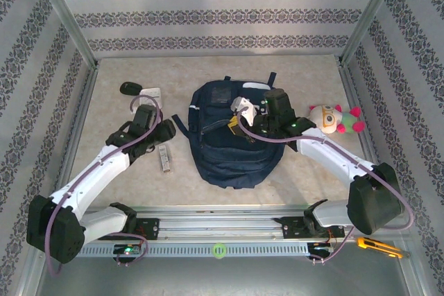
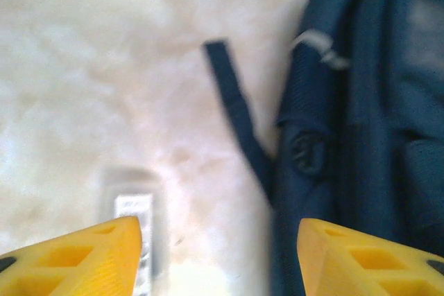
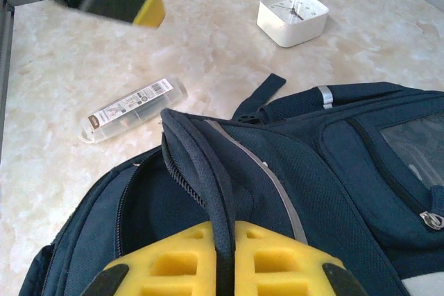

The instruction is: Pack the student bag

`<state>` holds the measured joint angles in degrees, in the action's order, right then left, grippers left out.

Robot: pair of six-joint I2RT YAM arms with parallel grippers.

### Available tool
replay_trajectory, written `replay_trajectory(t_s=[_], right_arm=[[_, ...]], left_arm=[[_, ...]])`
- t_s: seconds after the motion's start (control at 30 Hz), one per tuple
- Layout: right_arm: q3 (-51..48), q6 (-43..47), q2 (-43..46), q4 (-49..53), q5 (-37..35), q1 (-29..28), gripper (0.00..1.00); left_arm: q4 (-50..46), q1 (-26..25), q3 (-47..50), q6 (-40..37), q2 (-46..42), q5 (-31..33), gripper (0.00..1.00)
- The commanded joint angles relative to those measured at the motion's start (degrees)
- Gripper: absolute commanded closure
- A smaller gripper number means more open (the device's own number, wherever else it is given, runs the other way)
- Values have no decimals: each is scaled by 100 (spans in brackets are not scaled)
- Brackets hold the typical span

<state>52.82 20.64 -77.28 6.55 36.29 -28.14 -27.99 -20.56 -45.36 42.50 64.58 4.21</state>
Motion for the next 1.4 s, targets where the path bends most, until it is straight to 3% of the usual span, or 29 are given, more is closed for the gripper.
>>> replay_trajectory(t_s=[0.0,0.23,0.6,0.97,1.07,1.2,1.37], right_arm=[[105,-182,-30,-503,130,-121,100],[77,-219,-42,-521,201,-156,100],[139,-219,-84,-525,378,-165,100],[132,-202,-139,-518,422,-174,100],[148,-201,-165,-527,436,-174,100],[141,-209,-164,-514,440,-174,100],[120,-267,-113,-514,382,-149,100]], left_arm=[[-724,-1,378,527,-35,223,38],[-400,-34,523,337,801,-78,43],[-173,-170,292,125,1820,46,34],[25,-440,152,222,2106,-35,35],[83,-474,146,236,2094,-42,46],[56,-508,134,294,2008,-33,73],[-191,-538,1,219,1640,53,85]])
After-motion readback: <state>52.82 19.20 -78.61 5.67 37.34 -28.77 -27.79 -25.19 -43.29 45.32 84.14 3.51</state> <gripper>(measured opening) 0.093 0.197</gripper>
